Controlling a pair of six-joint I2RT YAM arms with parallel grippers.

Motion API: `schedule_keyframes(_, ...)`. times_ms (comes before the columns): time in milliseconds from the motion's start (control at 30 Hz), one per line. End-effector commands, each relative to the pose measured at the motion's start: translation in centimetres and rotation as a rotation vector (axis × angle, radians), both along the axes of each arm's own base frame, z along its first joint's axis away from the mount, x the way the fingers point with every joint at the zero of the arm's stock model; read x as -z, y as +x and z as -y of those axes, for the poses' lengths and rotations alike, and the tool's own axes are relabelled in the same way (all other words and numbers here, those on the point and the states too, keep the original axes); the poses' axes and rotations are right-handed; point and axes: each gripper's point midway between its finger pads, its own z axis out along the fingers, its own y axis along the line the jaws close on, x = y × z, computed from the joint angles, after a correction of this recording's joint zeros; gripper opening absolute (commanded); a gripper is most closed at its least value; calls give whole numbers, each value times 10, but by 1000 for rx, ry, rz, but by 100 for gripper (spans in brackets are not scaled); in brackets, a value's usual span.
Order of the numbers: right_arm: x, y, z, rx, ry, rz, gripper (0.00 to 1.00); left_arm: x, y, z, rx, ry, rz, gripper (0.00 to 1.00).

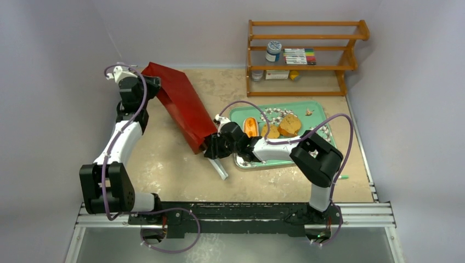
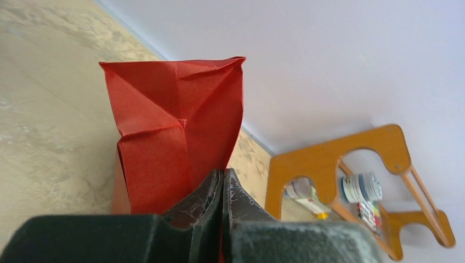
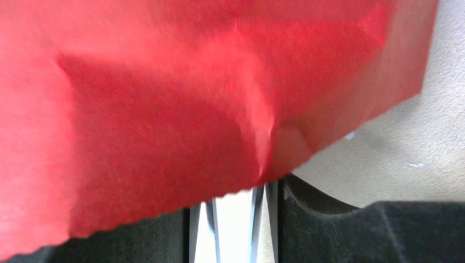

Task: Take the fake bread out of the paper bag
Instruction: Adjust the paper bag at the center of the board.

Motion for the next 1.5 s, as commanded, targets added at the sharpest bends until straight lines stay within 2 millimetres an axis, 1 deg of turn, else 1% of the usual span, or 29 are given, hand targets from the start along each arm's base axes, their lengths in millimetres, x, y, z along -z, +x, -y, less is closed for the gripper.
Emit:
schedule_keyframes(0,-29,6,-18,-15,74,44,45,-58,-2,29,128,54,157,0)
schedule_keyframes(133,-29,6,-18,-17,73,43,45,-66,-10,41,162,59,171,0)
schedule_keyframes(200,-29,6,-18,-18,74,42,45,-62,-13,37,139,77,150,0)
schedule_keyframes(233,-30,6,-18,-18,72,45,45,-68,-15,39,144,68,174,0)
schedule_keyframes(267,-29,6,-17,-16,70,45,45,-71,-16,45,166,83,184,0)
schedule_keyframes(333,-28,5,-16,-19,68,44,45,-62,-15,34,105,122,123,0)
schedule_keyframes(367,-28,5,-16,-20,65,43,45,-65,-15,36,113,117,146,0)
schedule_keyframes(433,-27,4,-14,-22,63,39,45,-63,-15,36,110,124,133,0)
schedule_keyframes(467,-26,1,-14,-29,61,32,45,-68,-16,35,99,102,146,0)
schedule_keyframes(500,-26,1,-14,-31,58,32,45,-79,-18,41,121,87,194,0)
schedule_keyframes(533,-26,0,-13,-28,58,31,45,-80,-19,47,130,113,184,0)
schedule_keyframes(567,-26,-2,-13,-35,63,25,45,-70,-18,39,82,149,123,0)
schedule_keyframes(600,-26,-3,-14,-43,64,19,45,-65,-17,35,79,147,108,0)
schedule_keyframes(633,-26,-1,-13,-39,59,24,45,-69,-16,37,102,139,133,0)
schedule_keyframes(700,-26,-4,-12,-43,62,19,45,-69,-18,37,98,140,117,0)
schedule_keyframes(733,-27,-4,-12,-43,63,16,45,-75,-20,41,110,126,142,0)
schedule_keyframes(767,-27,-4,-11,-41,62,20,45,-87,-23,46,119,122,175,0)
schedule_keyframes(800,-29,-5,-10,-39,67,24,45,-90,-25,49,116,140,169,0)
schedule_keyframes(867,-33,-8,-9,-39,82,17,45,-84,-26,49,108,161,126,0)
schedule_keyframes(933,-42,-6,-7,-25,96,37,45,-87,-29,52,124,170,133,0)
schedule_keyframes(1067,-52,-6,-3,-10,115,51,45,-100,-40,47,93,161,175,0)
schedule_keyframes(1133,-48,-10,2,-4,112,44,45,-91,-40,40,63,186,134,0)
schedule_keyframes(1200,-47,-10,3,-7,105,38,45,-90,-40,43,83,188,135,0)
schedule_keyframes(1267,-47,-12,3,-9,106,35,45,-86,-40,41,65,185,124,0)
schedule_keyframes(1300,-48,-12,3,-10,107,37,45,-94,-42,46,87,166,158,0)
schedule_keyframes(1333,-48,-12,4,-9,103,37,45,-104,-42,50,98,185,185,0)
schedule_keyframes(1367,-48,-12,4,-7,107,39,45,-94,-41,49,76,222,127,0)
schedule_keyframes(1400,-45,-13,4,-12,107,31,45,-93,-41,45,59,226,114,0)
schedule_keyframes(1467,-43,-14,4,-15,99,22,45,-104,-41,54,96,244,150,0)
